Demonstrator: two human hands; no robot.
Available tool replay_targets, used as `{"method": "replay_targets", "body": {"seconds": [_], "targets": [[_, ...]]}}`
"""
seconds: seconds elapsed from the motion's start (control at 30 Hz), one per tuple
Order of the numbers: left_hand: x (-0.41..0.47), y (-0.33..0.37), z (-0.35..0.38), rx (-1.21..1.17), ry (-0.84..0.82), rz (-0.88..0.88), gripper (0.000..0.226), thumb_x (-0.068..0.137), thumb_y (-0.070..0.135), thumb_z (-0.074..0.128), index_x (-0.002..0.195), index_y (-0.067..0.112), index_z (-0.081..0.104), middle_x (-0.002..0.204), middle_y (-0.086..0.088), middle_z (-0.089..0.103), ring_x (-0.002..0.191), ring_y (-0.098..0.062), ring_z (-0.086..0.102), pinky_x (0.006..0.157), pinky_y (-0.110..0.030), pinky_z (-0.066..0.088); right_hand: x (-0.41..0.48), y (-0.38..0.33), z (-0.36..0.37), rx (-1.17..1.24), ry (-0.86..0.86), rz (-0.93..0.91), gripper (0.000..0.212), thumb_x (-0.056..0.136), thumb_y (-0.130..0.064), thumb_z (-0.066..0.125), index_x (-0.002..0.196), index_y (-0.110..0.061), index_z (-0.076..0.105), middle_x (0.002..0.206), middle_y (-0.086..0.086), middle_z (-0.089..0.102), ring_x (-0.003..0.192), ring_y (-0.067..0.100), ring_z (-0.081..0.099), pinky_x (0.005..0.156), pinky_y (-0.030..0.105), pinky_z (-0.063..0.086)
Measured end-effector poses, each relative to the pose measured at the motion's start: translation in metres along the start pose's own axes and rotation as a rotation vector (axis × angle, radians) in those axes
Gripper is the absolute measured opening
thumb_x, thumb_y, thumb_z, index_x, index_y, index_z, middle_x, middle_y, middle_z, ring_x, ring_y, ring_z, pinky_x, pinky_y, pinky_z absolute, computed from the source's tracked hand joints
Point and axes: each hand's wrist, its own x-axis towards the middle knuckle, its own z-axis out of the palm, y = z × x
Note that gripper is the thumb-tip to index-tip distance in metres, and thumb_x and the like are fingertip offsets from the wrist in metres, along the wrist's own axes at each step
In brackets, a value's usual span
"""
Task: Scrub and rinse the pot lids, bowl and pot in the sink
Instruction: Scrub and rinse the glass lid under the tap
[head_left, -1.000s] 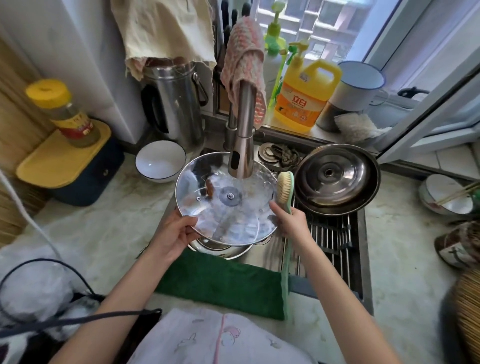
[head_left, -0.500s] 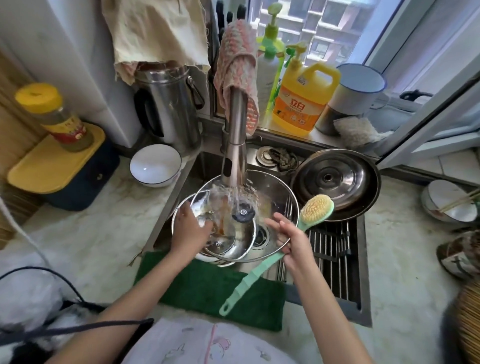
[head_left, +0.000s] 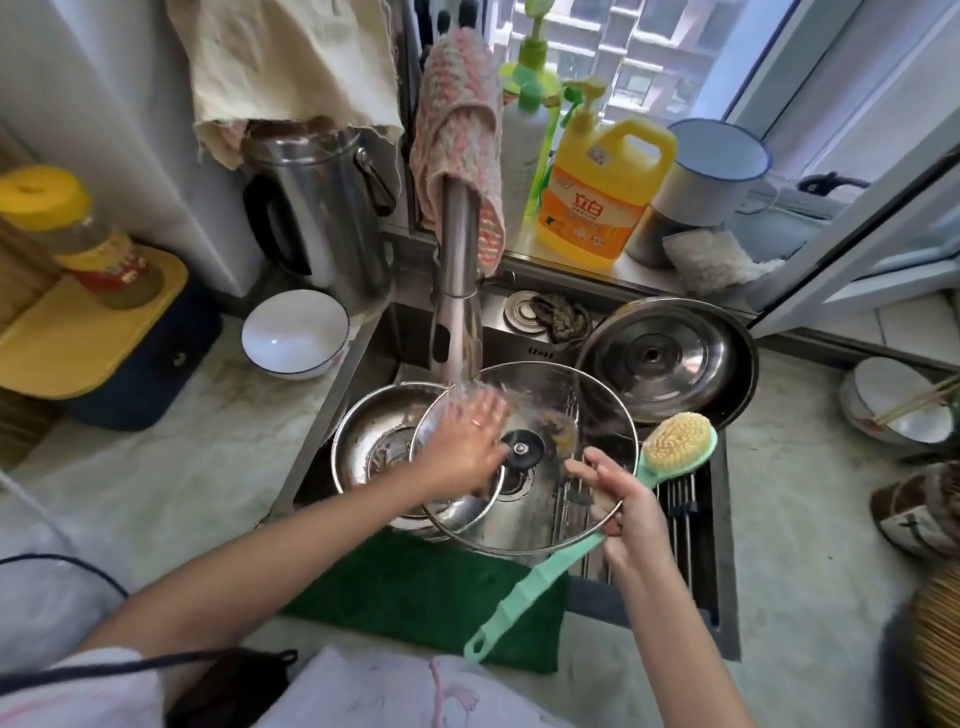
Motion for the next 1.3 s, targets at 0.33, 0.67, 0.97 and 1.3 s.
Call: {"method": "replay_targets", "body": {"seconds": [0.33, 0.67, 0.97, 1.3], "targets": [[0.020, -0.020, -0.001, 0.041, 0.062, -0.158, 0.058, 0.101, 0.042, 0.012, 0.148, 0.018, -0.014, 0.158, -0.007, -0.008, 0.147, -0.022, 0.001, 0.119, -0.043, -0.003, -0.002, -0.002, 0.000, -0.011, -0.015, 0.024, 0.024, 0.094, -0.001, 0.040, 0.108, 0.000, 0.059, 0.076, 0.011, 0.073, 0.027, 0.002, 0.030, 0.026, 0.011, 0.018], [0.044, -0.016, 0.006, -0.005, 0.089, 0.002, 0.054, 0.102, 0.039, 0.015, 0.147, 0.025, -0.013, 0.153, 0.004, -0.021, 0.146, -0.014, -0.010, 0.119, -0.042, -0.003, -0.009, -0.002, 0.001, -0.030, -0.020, 0.036, 0.021, 0.092, -0.001, 0.042, 0.102, 0.000, 0.060, 0.073, 0.010, 0.073, 0.028, 0.002, 0.029, 0.028, 0.010, 0.018], [0.019, 0.011, 0.010, -0.109, 0.097, 0.335, 0.052, 0.103, 0.037, 0.022, 0.149, 0.032, -0.004, 0.157, 0.008, -0.012, 0.145, -0.008, -0.010, 0.118, -0.033, -0.011, -0.008, 0.000, 0.007, -0.121, -0.015, 0.031, 0.029, 0.087, -0.001, 0.047, 0.111, -0.003, 0.063, 0.086, 0.011, 0.073, 0.034, 0.002, 0.036, 0.030, 0.012, 0.019], [0.004, 0.031, 0.018, -0.161, 0.110, 0.353, 0.055, 0.102, 0.034, 0.021, 0.147, 0.032, -0.010, 0.157, 0.006, -0.016, 0.145, -0.012, -0.014, 0.117, -0.036, -0.012, -0.011, -0.004, 0.017, -0.151, -0.049, 0.014, 0.040, 0.076, 0.001, 0.056, 0.114, -0.005, 0.064, 0.099, 0.014, 0.072, 0.053, 0.009, 0.062, 0.035, 0.012, 0.035]]}}
